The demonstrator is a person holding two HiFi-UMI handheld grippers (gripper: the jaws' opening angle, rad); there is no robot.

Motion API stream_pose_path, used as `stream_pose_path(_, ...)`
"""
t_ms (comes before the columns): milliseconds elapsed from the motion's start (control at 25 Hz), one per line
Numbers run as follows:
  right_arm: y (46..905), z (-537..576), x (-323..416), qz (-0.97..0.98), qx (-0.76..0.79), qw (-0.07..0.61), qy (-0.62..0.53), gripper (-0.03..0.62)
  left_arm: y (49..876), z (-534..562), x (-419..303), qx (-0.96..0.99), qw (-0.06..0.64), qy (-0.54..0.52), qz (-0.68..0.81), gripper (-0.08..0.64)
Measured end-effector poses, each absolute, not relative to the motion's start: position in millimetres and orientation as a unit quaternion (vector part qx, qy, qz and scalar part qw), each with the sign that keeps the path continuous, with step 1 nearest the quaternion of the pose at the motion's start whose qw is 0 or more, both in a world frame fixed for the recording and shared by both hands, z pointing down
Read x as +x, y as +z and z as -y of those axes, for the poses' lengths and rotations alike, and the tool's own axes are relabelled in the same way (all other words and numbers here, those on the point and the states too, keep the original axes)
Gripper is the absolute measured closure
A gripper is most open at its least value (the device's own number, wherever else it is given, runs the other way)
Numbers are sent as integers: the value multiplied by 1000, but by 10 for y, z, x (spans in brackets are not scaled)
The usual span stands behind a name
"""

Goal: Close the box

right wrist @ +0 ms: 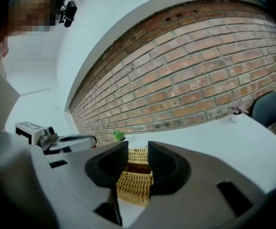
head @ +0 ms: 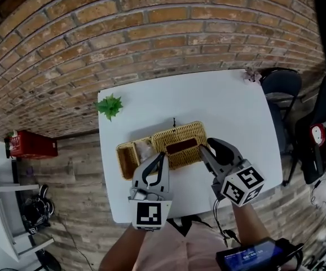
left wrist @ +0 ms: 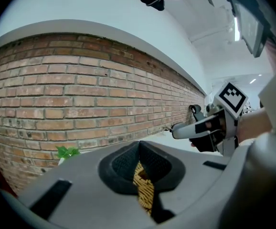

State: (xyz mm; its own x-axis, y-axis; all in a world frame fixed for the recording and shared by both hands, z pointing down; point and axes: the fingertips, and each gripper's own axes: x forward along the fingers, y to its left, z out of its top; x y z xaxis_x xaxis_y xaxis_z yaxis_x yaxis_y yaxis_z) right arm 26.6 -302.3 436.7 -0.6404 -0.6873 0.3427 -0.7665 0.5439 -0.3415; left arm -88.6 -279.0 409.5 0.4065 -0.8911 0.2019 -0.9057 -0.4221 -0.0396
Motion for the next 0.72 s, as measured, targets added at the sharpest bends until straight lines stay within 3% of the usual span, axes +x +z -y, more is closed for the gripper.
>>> stream_pose_path(480,3945,2972,15,897,399,65,179,469,3656,2829,-1019,821,29,56,567,549)
stream_pose_path(640,3592,2859,35,898,420,52,123,521,3300,2713,-1055,801,26,31,597,549)
stream_pose_path(720,3407,2799,76,893,438,48,91,586,3113,2638,-1054,793,17,22,609,549)
